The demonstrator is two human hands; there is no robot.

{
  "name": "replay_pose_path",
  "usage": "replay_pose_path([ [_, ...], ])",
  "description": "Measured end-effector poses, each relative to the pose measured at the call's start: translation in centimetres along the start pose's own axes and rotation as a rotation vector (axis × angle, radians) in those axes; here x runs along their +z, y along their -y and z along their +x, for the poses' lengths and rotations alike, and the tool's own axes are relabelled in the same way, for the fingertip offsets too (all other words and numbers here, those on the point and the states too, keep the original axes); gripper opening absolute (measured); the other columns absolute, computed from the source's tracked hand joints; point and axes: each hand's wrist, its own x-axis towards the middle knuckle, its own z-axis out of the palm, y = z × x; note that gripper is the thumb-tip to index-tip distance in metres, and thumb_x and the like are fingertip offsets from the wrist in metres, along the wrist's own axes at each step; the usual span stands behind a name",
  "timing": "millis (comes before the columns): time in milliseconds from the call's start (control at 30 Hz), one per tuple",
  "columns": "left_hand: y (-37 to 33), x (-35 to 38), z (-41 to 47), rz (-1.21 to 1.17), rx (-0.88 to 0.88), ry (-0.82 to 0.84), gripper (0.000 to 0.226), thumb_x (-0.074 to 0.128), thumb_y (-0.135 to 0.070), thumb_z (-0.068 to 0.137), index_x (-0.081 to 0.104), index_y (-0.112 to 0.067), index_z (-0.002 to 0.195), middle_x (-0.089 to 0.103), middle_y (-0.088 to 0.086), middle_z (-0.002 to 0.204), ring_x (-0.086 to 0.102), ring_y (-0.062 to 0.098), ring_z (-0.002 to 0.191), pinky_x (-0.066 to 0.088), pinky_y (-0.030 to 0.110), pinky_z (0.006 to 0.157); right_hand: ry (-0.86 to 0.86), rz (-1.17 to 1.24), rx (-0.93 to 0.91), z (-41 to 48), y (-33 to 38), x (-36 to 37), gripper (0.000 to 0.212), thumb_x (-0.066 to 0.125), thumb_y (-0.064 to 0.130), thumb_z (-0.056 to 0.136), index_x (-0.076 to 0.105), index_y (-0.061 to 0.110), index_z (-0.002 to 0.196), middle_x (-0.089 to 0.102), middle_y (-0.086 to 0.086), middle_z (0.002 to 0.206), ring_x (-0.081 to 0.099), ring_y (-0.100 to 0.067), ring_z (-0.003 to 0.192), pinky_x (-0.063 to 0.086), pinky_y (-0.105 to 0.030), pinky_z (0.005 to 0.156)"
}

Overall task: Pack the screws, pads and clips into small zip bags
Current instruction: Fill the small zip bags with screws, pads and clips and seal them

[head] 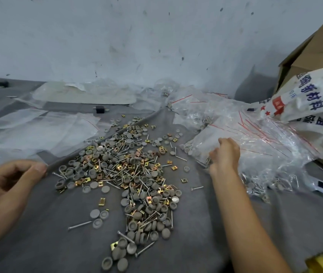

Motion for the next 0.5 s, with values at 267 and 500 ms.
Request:
replay_pose_path([
  [267,-3.9,1.8,-1.1,0.003,0.032,0.074,0.017,0.07,-0.033,0.094,0.071,-0.019,0.083,0.07,-0.005,0.076,0.059,0.002,0.069,0.046,0.015,0.065,0.475,-0.214,0.28,0.5,-1.8,0.9,0.023,0.055,0.014,0.102,0.057,0.008,0.124,0.064,-0.015,0.127,0.064,-0.025,0.111,0.056,-0.029,0.086],
  [500,-1.4,2.1,0.9,0.223,-0.028,0.098,0.012,0.065,-0.026,0.096,0.069,-0.037,0.095,0.072,-0.021,0.091,0.066,0.0,0.086,0.052,0.026,0.081,0.368,-0.384,0.026,1.1,-3.2,1.7,0.049,0.06,0.018,0.099,0.048,0.024,0.146,0.045,-0.002,0.153,0.045,-0.017,0.136,0.038,-0.032,0.105],
])
